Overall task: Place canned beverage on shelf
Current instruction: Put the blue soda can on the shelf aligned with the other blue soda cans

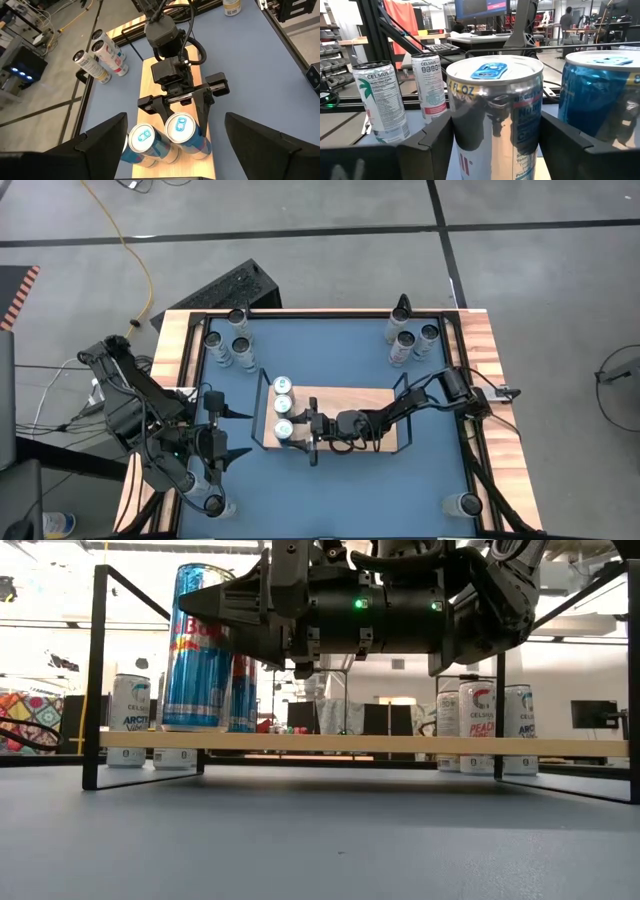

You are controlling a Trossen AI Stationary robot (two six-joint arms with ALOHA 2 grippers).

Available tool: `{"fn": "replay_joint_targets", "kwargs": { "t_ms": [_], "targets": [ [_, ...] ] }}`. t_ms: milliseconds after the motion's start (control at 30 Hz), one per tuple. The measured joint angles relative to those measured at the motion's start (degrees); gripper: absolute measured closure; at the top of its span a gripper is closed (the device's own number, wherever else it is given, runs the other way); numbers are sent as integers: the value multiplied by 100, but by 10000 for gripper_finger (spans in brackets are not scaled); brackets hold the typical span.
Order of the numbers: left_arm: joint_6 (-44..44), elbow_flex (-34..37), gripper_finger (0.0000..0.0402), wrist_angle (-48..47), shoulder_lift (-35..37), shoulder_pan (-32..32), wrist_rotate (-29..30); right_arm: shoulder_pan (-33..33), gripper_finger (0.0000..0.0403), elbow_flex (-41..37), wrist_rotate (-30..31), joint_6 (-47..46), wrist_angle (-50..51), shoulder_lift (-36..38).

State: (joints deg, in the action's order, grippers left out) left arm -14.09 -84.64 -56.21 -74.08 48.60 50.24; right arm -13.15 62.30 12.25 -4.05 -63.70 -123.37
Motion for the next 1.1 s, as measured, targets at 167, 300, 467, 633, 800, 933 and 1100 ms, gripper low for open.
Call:
{"fn": "replay_joint_targets", "kwargs": {
  "t_ms": [167,300,467,633,800,933,1100],
  "targets": [
    [0,0,81,2,0,0,4,0,147,2,0,-4,68,2],
    [-2,0,81,2,0,1,5,-2,147,0,0,-17,229,4],
    [-3,0,81,2,0,1,7,0,147,0,7,-44,392,2],
    [-4,0,81,0,0,2,7,0,147,-7,76,-52,629,0],
    [0,0,81,-2,0,2,7,-32,146,-8,312,-61,867,0],
    [2,0,81,-2,0,0,6,-37,146,-9,313,-123,947,-2],
    [7,0,81,-2,0,2,5,-72,146,-11,311,-362,1198,-2]
  ]
}}
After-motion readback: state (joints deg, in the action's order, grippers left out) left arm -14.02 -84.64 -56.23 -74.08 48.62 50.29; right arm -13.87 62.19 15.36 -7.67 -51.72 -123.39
